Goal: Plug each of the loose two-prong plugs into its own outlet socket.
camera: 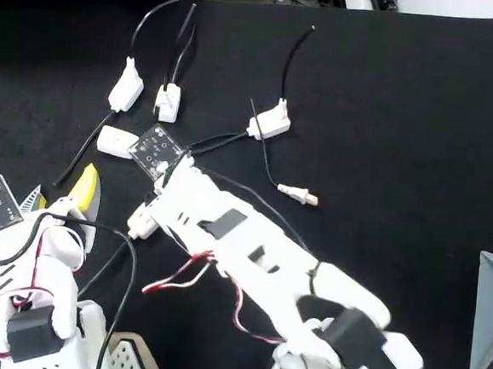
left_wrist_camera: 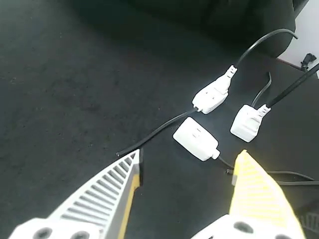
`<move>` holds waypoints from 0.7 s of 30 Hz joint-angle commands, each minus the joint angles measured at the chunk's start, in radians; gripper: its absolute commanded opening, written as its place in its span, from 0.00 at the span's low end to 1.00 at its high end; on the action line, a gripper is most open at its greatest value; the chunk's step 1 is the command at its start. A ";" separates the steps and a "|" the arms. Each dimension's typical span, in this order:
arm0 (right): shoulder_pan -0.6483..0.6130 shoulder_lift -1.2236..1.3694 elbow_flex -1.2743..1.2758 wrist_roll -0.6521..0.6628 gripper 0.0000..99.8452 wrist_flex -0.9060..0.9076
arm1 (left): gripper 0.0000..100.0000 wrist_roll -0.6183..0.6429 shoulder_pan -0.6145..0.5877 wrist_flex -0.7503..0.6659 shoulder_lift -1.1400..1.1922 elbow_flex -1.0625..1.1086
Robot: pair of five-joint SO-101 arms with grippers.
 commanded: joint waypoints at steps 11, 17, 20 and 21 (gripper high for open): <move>-0.040 0.085 -0.074 0.012 0.01 -0.101 | 0.30 0.012 -0.012 -0.021 -0.005 -0.002; -0.041 0.160 -0.081 0.014 0.01 -0.100 | 0.30 0.012 -0.012 -0.021 -0.005 -0.002; -0.043 0.189 -0.081 0.014 0.01 -0.100 | 0.30 0.011 -0.015 -0.021 -0.005 -0.002; -0.041 0.189 -0.079 0.014 0.01 -0.100 | 0.30 0.011 -0.015 -0.021 -0.005 -0.002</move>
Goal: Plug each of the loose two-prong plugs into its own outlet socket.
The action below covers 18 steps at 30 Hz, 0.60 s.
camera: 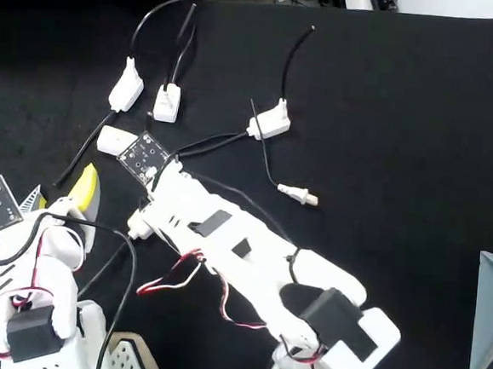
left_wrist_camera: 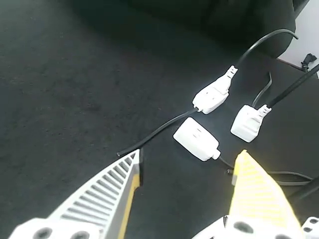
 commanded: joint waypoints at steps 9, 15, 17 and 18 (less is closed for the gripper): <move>-0.012 0.027 -0.013 0.008 0.01 0.000 | 0.30 0.009 -0.010 -0.021 -0.005 -0.002; -0.012 0.039 -0.005 0.038 0.01 0.000 | 0.30 0.006 -0.008 -0.021 -0.005 -0.002; -0.012 0.019 -0.010 0.040 0.02 0.023 | 0.30 0.005 -0.007 -0.020 -0.003 -0.004; -0.012 0.001 -0.015 0.040 0.02 0.052 | 0.30 0.003 0.001 -0.020 -0.003 -0.004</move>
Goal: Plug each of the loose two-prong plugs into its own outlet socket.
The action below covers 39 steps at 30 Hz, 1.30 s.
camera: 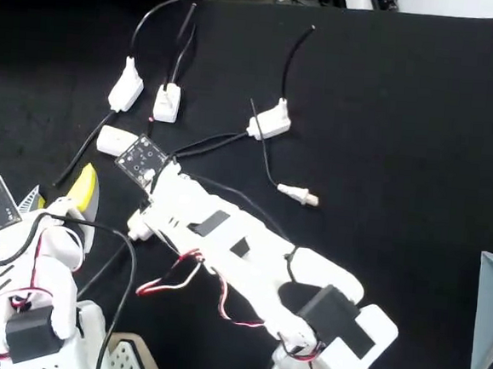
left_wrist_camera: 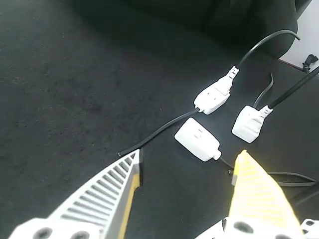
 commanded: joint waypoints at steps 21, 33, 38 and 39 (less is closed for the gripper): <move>0.092 -0.944 -0.042 0.006 0.01 0.951 | 0.30 -0.437 0.042 0.089 0.005 -0.053; 0.336 -1.046 0.302 0.006 0.01 0.715 | 0.34 -0.684 0.269 0.155 0.379 -0.064; 0.338 -1.046 0.317 0.006 0.01 0.695 | 0.34 -0.701 0.363 0.023 0.508 -0.041; 0.338 -1.046 0.318 0.006 0.01 0.695 | 0.34 -0.704 0.372 -0.015 0.535 -0.031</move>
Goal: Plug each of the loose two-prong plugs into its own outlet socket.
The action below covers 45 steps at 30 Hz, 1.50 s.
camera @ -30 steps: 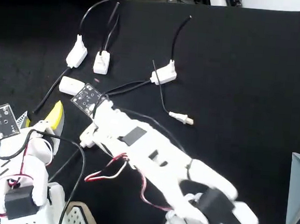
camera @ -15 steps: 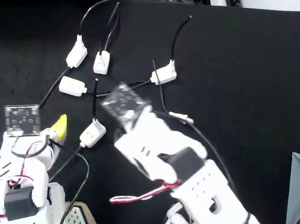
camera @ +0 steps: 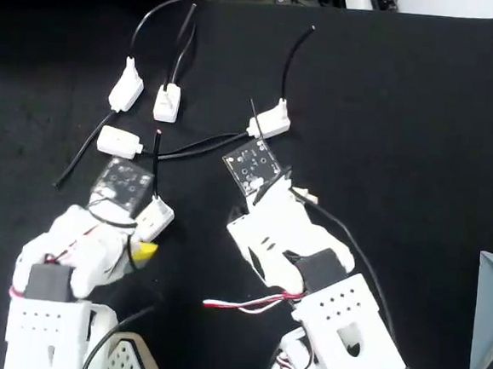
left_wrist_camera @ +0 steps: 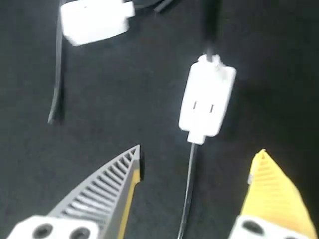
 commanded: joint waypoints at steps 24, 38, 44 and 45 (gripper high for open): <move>0.055 -0.025 0.015 0.000 0.01 -0.026 | 0.09 0.074 0.047 -0.620 0.856 -0.173; 0.055 -0.021 0.015 0.000 0.01 -0.026 | 0.03 0.137 -0.142 -0.427 0.927 -0.700; 0.055 -0.021 0.016 0.005 0.01 -0.026 | 0.03 0.104 -0.137 -0.425 1.260 -0.993; 0.055 -0.021 0.016 0.008 0.01 -0.026 | 0.03 0.092 -0.136 -0.423 1.313 -1.041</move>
